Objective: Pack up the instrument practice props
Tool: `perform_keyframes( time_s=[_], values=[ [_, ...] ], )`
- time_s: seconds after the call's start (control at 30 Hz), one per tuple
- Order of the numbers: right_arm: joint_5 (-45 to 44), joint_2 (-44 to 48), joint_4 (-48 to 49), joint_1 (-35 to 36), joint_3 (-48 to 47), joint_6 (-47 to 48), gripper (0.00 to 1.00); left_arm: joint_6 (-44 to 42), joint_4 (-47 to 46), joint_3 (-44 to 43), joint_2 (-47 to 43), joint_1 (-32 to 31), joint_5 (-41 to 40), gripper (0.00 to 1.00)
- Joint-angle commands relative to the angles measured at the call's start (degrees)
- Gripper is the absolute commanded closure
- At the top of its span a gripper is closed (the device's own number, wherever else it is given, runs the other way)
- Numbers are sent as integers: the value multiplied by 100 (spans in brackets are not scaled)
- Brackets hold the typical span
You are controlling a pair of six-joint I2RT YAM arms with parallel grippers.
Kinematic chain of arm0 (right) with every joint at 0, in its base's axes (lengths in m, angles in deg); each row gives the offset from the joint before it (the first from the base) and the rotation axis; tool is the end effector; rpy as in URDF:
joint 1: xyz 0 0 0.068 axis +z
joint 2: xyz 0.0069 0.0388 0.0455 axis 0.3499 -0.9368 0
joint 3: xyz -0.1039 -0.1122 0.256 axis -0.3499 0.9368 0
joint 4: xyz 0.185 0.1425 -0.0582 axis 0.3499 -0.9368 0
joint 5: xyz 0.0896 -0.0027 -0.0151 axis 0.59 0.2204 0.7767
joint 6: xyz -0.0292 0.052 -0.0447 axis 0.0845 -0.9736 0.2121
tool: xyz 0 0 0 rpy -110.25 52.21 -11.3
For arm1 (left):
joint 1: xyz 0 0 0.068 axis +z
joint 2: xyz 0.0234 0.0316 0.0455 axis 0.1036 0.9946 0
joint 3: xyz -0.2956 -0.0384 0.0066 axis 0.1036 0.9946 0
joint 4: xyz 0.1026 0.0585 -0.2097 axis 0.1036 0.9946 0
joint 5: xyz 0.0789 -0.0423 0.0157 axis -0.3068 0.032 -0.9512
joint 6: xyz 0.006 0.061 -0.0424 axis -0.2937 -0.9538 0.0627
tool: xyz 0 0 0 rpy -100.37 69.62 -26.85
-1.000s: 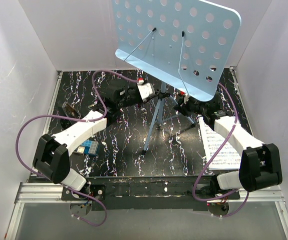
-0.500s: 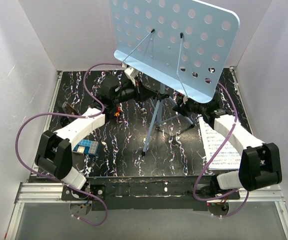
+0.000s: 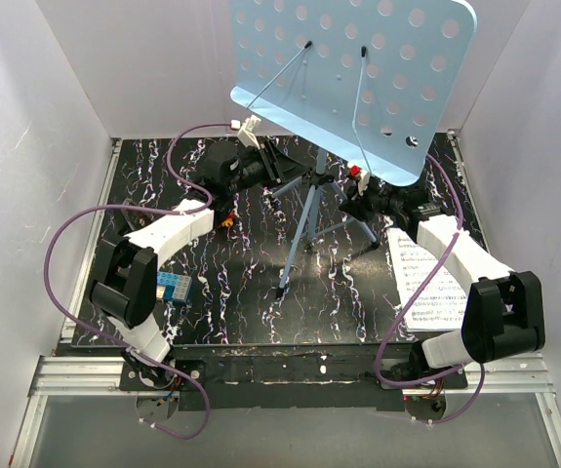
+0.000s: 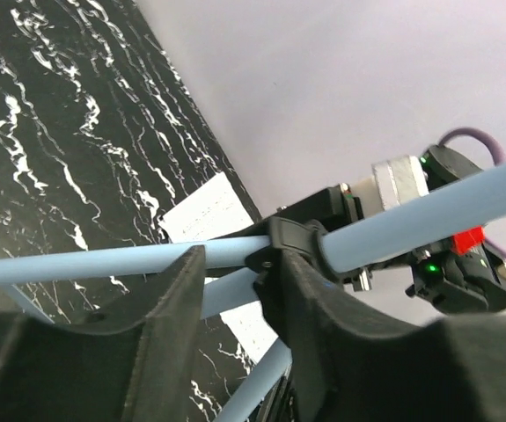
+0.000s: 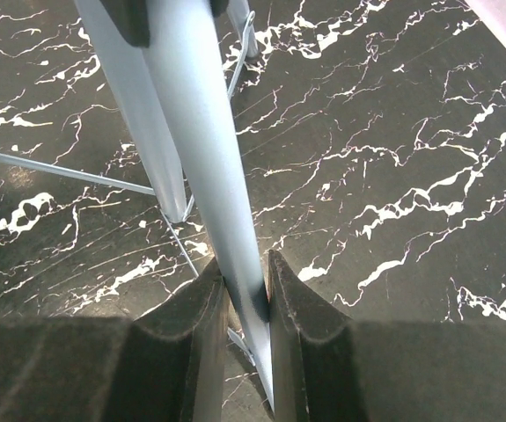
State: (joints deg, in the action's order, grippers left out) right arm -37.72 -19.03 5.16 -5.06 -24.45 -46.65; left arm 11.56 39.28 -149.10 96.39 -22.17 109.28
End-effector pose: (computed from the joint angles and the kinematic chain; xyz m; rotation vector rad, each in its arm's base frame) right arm 0.2932 0.1159 0.3029 -1.0359 1.7267 0.4606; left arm 0.3473 -0.2222 0.3403 0.1234 1.8550 -1.4297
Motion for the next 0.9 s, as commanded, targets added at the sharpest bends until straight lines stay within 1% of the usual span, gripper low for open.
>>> perform_keyframes(
  time_s=[0.0, 0.07, 0.17, 0.3, 0.4, 0.47, 0.5, 0.53, 0.6, 0.7, 0.77, 0.87],
  values=[
    [-114, -422, -1207, 5, 24, -512, 99, 85, 1091, -82, 452, -54, -551, 57],
    [-78, -448, -1181, 5, -2, -547, 99, 40, 1205, -38, 549, -36, -674, 53],
    [-61, -457, -1172, 5, 15, -600, 99, -91, 1241, 58, 637, 26, -648, 52],
    [-52, -448, -1199, -13, 24, -600, 99, -767, 1241, 208, 593, 157, -420, 53],
    [-52, -466, -1207, -13, 24, -609, 99, -1092, 1215, 357, 497, 280, -174, 52],
    [-52, -457, -1199, -21, 24, -609, 99, -1460, 1075, 462, 374, 333, 71, 44],
    [-69, -457, -1181, -21, 41, -617, 99, -1802, 1066, 480, 313, 333, 168, 40],
    [-104, -440, -1164, -13, 68, -635, 99, -1962, 1144, 498, 260, 333, 126, 37],
    [-113, -369, -1067, -21, 129, -653, 99, -2007, 1284, 551, 181, 386, -137, 33],
    [-114, -264, -1040, -21, 191, -644, 99, -2646, 1452, 428, 128, 395, -139, 33],
    [-105, -211, -1058, -21, 208, -635, 99, -3191, 1443, 428, -21, 395, 132, 33],
    [-70, -184, -1076, -30, 208, -556, 99, -3799, 1190, 681, -425, 395, 397, 27]
  ],
)
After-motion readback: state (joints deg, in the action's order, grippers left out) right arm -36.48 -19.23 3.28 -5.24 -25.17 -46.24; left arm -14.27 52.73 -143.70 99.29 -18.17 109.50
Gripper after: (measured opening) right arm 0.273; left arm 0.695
